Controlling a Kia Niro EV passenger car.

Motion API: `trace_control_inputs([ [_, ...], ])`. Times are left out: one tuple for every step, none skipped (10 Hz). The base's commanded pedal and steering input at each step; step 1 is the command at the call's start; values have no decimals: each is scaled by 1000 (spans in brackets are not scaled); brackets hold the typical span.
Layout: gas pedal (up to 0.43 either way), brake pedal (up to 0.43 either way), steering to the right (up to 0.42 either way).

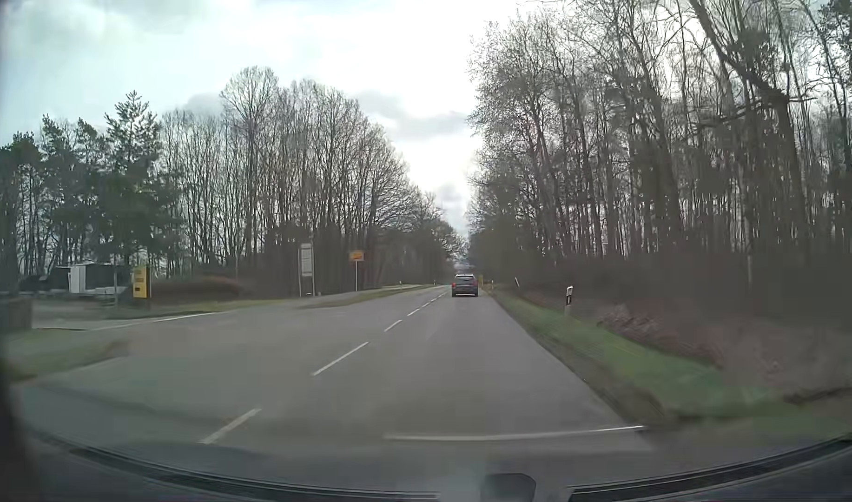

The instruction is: Follow the waypoints while adhering to traffic rules and regulations

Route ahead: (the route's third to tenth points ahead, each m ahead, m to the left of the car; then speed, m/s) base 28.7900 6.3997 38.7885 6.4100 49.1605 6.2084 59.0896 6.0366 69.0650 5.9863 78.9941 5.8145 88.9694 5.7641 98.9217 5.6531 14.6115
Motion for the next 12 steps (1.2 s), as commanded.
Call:
trace_control_inputs([
  [228,0,2],
  [240,0,2],
  [248,0,2],
  [260,0,2],
  [260,0,2],
  [260,0,2],
  [260,0,2],
  [260,0,2],
  [268,0,2],
  [268,0,2],
  [268,0,2],
  [268,0,2],
])
